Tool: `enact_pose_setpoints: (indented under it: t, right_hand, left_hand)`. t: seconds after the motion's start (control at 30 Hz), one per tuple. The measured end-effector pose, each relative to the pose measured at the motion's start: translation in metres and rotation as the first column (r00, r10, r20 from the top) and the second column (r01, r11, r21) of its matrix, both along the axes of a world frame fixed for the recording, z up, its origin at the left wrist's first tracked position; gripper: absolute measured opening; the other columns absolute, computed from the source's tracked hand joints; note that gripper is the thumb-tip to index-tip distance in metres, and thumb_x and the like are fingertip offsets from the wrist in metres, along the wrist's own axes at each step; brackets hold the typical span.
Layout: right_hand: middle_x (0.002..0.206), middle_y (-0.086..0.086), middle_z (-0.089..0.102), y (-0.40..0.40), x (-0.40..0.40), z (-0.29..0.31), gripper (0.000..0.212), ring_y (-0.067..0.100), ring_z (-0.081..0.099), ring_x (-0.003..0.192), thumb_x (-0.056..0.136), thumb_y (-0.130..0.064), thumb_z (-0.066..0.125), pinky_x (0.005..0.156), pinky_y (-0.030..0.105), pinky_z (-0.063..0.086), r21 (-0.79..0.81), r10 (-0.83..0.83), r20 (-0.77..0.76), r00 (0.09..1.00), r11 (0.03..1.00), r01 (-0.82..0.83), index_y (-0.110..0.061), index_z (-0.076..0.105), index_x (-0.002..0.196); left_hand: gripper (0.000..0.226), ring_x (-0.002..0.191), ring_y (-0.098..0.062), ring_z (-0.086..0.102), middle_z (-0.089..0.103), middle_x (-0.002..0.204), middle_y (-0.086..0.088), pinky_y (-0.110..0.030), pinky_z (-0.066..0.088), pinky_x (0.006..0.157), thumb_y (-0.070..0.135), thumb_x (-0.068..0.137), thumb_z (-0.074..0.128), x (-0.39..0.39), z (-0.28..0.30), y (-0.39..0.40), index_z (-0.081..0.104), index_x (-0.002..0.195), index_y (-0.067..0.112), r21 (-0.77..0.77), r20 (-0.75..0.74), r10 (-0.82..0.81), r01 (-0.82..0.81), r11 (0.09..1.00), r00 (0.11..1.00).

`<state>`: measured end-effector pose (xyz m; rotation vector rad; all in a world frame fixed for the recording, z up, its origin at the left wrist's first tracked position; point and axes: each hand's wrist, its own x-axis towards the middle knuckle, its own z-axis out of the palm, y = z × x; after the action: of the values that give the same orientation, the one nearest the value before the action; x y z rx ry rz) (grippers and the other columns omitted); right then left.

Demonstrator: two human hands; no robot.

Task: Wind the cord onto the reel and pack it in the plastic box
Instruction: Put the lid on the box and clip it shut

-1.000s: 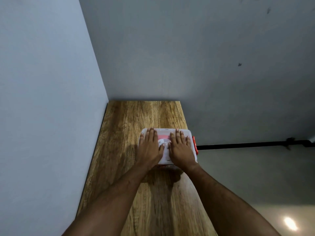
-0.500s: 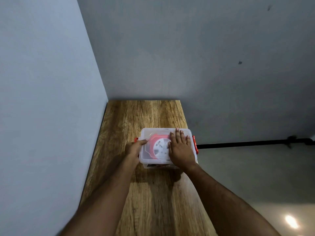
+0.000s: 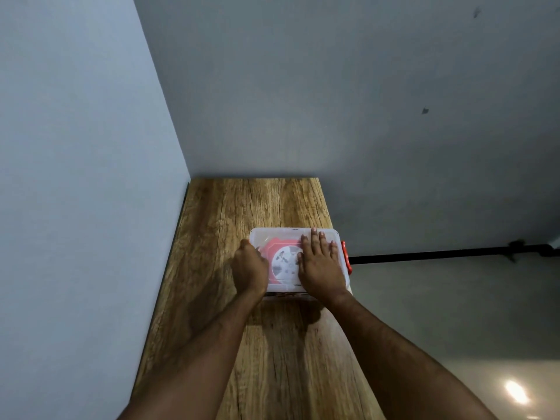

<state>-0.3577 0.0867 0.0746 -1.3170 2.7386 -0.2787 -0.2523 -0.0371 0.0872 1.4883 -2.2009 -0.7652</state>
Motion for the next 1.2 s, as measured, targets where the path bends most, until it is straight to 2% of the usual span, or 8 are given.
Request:
enact_pose_setpoints:
  t: [0.13, 0.23, 0.33, 0.57, 0.73, 0.87, 1.03, 1.2]
  right_hand:
    - [0.169, 0.014, 0.0, -0.001, 0.0, -0.002, 0.077, 0.031, -0.002, 0.157, 0.095, -0.046, -0.009, 0.126, 0.051, -0.001, -0.015, 0.002, -0.012, 1.0, 1.0, -0.002, -0.011, 0.006, 0.162]
    - [0.169, 0.015, -0.001, -0.001, 0.0, -0.002, 0.077, 0.031, -0.003, 0.157, 0.095, -0.046, -0.01, 0.125, 0.049, -0.005, -0.007, 0.007, -0.025, 1.0, 1.0, -0.007, -0.01, 0.005, 0.162]
    - [0.169, 0.016, -0.001, 0.0, -0.001, -0.003, 0.078, 0.032, -0.003, 0.157, 0.094, -0.046, -0.011, 0.123, 0.048, -0.007, 0.008, 0.014, -0.042, 0.999, 1.0, -0.013, -0.009, 0.005, 0.162]
    - [0.169, 0.015, -0.001, -0.001, -0.002, 0.002, 0.083, 0.032, -0.003, 0.157, 0.091, -0.049, -0.013, 0.125, 0.049, -0.005, 0.029, 0.023, -0.008, 1.0, 0.999, -0.023, -0.011, 0.005, 0.162]
    - [0.162, 0.027, 0.026, 0.008, -0.007, 0.011, 0.063, 0.044, 0.013, 0.154, 0.103, -0.044, 0.035, 0.125, 0.054, 0.011, -0.101, -0.093, -0.083, 0.992, 0.991, 0.084, -0.008, 0.032, 0.155]
    - [0.154, 0.018, 0.042, 0.029, -0.024, 0.007, 0.077, 0.037, 0.039, 0.143, 0.095, -0.049, 0.061, 0.116, 0.048, 0.037, -0.294, -0.301, 0.195, 0.934, 0.89, 0.348, -0.006, 0.034, 0.152]
    - [0.107, 0.007, 0.077, 0.042, -0.034, -0.004, 0.06, 0.024, 0.074, 0.094, 0.072, -0.049, 0.086, 0.071, 0.033, 0.059, -0.271, -0.121, 0.894, 0.431, 0.62, 0.736, -0.012, 0.07, 0.117]
    - [0.092, 0.01, 0.079, 0.038, -0.041, -0.012, 0.045, 0.031, 0.076, 0.085, 0.076, -0.039, 0.087, 0.069, 0.038, 0.061, -0.264, -0.062, 0.925, 0.375, 0.603, 0.752, -0.008, 0.075, 0.107]
  left_hand:
    - [0.063, 0.151, -0.04, 0.032, 0.033, 0.162, -0.027, -0.048, 0.032, 0.122, 0.029, 0.106, 0.046, 0.005, -0.012, 0.0, 0.027, 0.157, -0.002, -0.148, 0.243, -0.122, 0.161, 0.976, 0.962]
    - [0.075, 0.159, -0.037, 0.0, 0.005, 0.169, -0.024, -0.054, -0.005, 0.126, 0.048, 0.104, 0.016, 0.006, -0.015, -0.003, 0.01, 0.16, -0.002, -0.284, 0.45, -0.29, 0.443, 0.851, 0.845]
    - [0.082, 0.159, -0.032, 0.009, 0.015, 0.169, -0.021, -0.057, 0.004, 0.127, 0.052, 0.099, -0.001, 0.005, -0.016, -0.007, 0.019, 0.161, 0.002, -0.249, 0.566, -0.379, 0.59, 0.768, 0.732]
    - [0.074, 0.16, -0.03, 0.007, 0.012, 0.17, -0.019, -0.056, 0.005, 0.127, 0.052, 0.107, 0.019, 0.006, -0.011, -0.006, 0.017, 0.162, 0.003, -0.2, 0.575, -0.395, 0.591, 0.781, 0.717]
    - [0.092, 0.159, -0.027, -0.003, -0.006, 0.171, -0.012, -0.047, 0.014, 0.129, 0.053, 0.102, 0.048, 0.013, -0.008, -0.01, -0.002, 0.163, 0.005, -0.083, 0.201, -0.434, 0.457, 0.886, 0.878]
    - [0.104, 0.13, -0.031, 0.059, 0.052, 0.152, -0.014, -0.044, 0.054, 0.103, 0.04, 0.081, 0.085, 0.02, -0.014, -0.022, 0.025, 0.158, 0.006, 0.285, -0.259, -0.133, 0.207, 0.936, 0.957]
    - [0.075, 0.089, -0.027, 0.075, 0.075, 0.111, -0.012, -0.036, 0.064, 0.066, 0.035, 0.071, 0.092, 0.027, -0.018, -0.023, 0.059, 0.132, 0.005, 0.702, -0.378, 0.269, 0.085, 0.707, 0.886]
    - [0.047, 0.084, -0.026, 0.074, 0.076, 0.105, -0.013, -0.027, 0.056, 0.051, 0.018, 0.087, 0.079, 0.022, -0.005, -0.02, 0.062, 0.127, 0.003, 0.759, -0.414, 0.303, 0.142, 0.636, 0.858]
